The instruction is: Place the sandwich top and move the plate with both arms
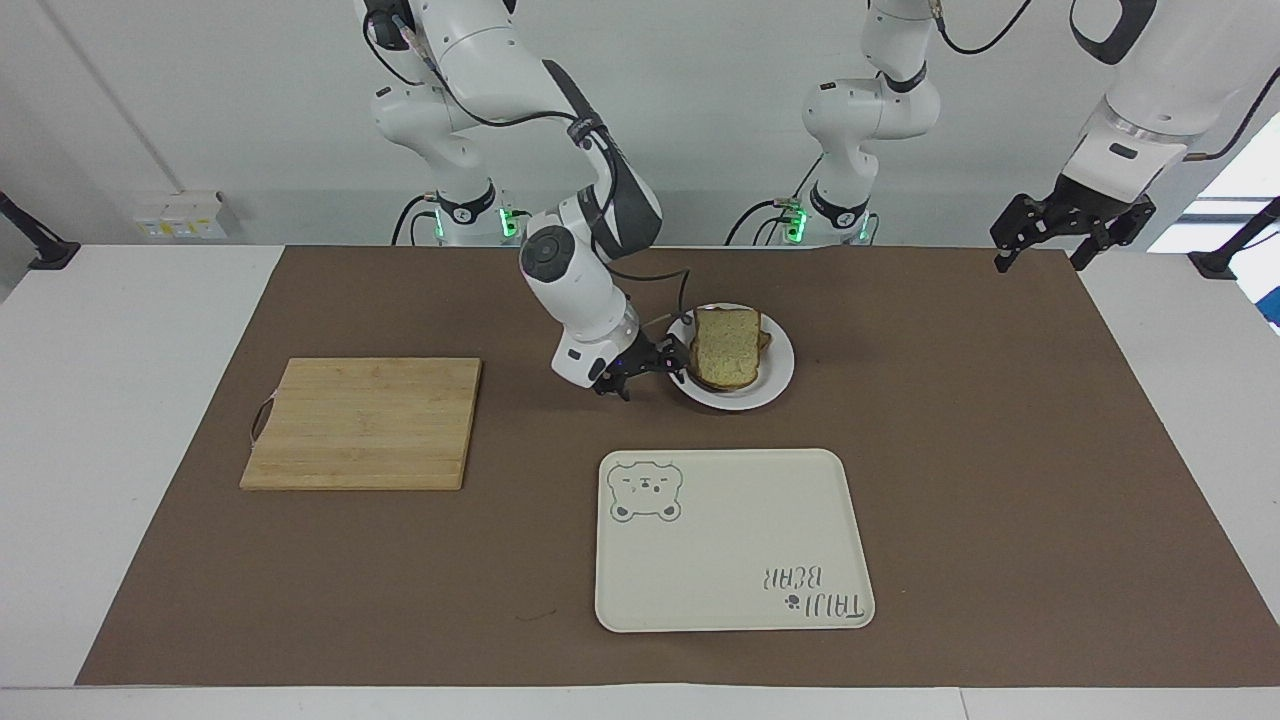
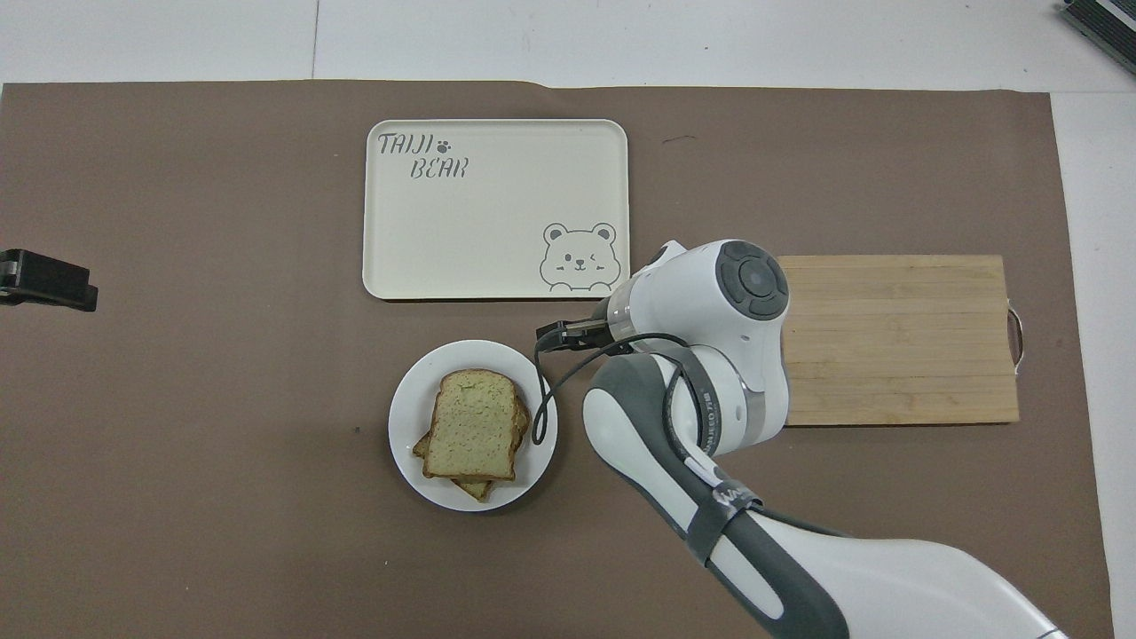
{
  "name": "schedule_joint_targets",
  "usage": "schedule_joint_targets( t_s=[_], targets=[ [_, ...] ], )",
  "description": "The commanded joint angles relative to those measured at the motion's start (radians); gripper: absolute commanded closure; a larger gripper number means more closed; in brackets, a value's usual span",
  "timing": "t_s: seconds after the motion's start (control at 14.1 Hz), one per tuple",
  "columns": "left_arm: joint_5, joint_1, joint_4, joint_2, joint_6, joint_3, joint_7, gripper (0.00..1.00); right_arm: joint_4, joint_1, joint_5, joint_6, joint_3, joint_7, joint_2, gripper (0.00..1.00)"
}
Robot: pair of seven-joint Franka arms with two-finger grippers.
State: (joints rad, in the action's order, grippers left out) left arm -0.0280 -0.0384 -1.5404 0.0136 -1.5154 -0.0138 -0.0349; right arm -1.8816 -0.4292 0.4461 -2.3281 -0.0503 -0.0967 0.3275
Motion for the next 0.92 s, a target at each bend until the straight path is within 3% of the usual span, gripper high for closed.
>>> schedule_joint_targets(
  t_s=[0.0, 0.21, 0.43, 0.57, 0.85],
  targets=[
    [0.003, 0.005, -0.009, 0.012, 0.012, 0.002, 0.006, 0.0, -0.01, 0.087, -0.091, 0.032, -0.01, -0.04, -0.062, 0.0],
    [0.003, 0.005, -0.009, 0.014, 0.012, 0.002, 0.004, 0.0, -0.004, 0.142, -0.196, 0.065, -0.005, -0.076, -0.111, 0.0],
    [0.003, 0.005, -0.009, 0.014, 0.012, 0.002, 0.006, 0.0, 0.036, 0.188, -0.384, 0.151, -0.006, -0.133, -0.148, 0.0],
    [0.003, 0.005, -0.009, 0.014, 0.012, 0.002, 0.006, 0.0, 0.094, 0.224, -0.399, 0.28, -0.011, -0.136, -0.163, 0.0],
    [0.003, -0.009, -0.007, 0.012, 0.012, 0.005, 0.012, 0.0, 0.099, 0.259, -0.406, 0.384, -0.005, -0.127, -0.246, 0.0]
  ],
)
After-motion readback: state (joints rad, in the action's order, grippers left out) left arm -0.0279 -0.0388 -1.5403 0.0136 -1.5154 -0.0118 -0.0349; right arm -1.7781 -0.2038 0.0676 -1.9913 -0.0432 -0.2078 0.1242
